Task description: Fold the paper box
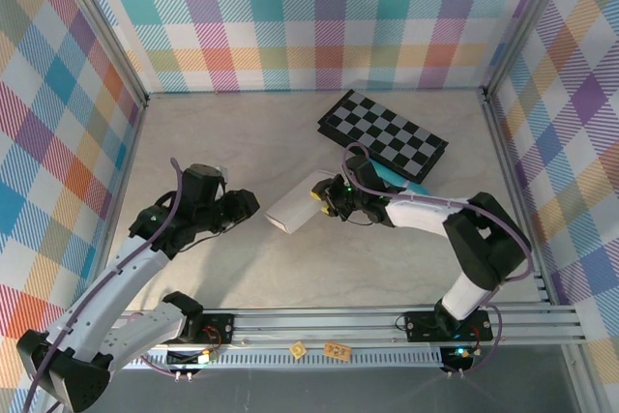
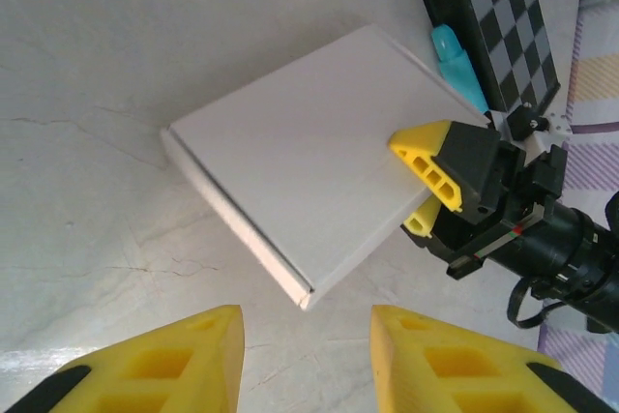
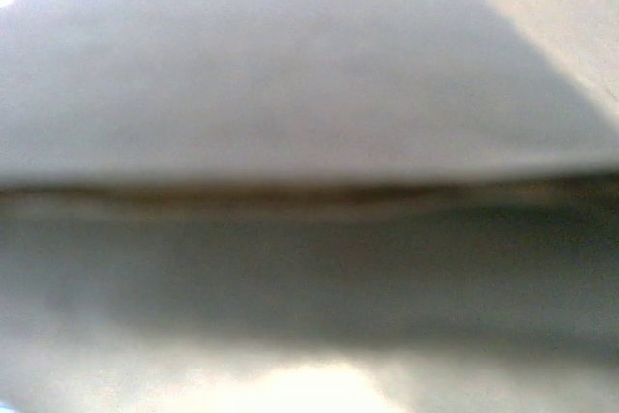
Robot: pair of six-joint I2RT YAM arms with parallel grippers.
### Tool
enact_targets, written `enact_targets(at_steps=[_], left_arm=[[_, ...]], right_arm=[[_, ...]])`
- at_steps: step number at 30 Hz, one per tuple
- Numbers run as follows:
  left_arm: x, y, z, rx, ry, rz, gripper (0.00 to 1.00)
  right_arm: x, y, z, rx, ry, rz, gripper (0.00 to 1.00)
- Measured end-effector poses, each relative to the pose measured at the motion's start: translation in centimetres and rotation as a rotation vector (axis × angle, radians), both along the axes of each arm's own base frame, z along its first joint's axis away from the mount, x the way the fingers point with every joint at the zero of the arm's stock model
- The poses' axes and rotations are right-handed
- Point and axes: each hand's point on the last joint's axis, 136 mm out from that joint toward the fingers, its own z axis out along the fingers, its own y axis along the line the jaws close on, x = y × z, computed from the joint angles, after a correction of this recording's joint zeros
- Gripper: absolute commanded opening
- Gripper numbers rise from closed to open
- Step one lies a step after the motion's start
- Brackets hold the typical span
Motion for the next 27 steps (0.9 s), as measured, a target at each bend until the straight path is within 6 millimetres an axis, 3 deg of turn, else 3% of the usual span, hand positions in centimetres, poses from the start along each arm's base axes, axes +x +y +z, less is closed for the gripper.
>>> enact_targets(at_steps=[3, 6, 11, 14, 18, 19, 22, 24, 27], left_arm=[[0.1, 0.1, -0.1, -0.012, 0.007, 0.008, 0.38], [0.3, 0.2, 0.1, -0.019, 0.0, 0.015, 0.37], [0.5, 0.2, 0.2, -0.027, -0.005, 0.017, 0.37], [0.5, 0.2, 0.3, -0.026, -0.006, 0.019, 0.37], [0.9, 0.5, 0.8, -0.028, -0.018, 0.031, 0.37], [1.1, 0.5, 1.0, -0.027, -0.023, 0.033, 0.37], [1.7, 1.0, 1.9, -0.016, -0.052, 0.048, 0.44], [2.4, 1.2, 2.8, -0.001, -0.086, 0.053, 1.0], [3.7, 1.3, 4.6, 0.018, -0.158, 0.045, 1.0]], right_arm=[[1.5, 0.4, -1.3, 0.027, -0.032, -0.007, 0.39], [2.1, 0.6, -2.6, 0.034, -0.025, -0.013, 0.56], [0.8, -0.6, -4.4, -0.033, 0.065, -0.029, 0.72], [-0.1, -1.6, -4.2, -0.109, 0.146, -0.039, 0.79], [-1.1, -3.9, -1.1, -0.211, 0.205, -0.088, 0.87], [-1.3, -4.7, 0.0, -0.235, 0.209, -0.102, 1.0], [-1.0, -6.9, 3.6, -0.29, 0.152, -0.113, 0.99], [-0.1, -8.8, 6.4, -0.329, 0.058, -0.117, 0.99], [0.9, -12.7, 10.7, -0.42, -0.12, -0.133, 0.99]])
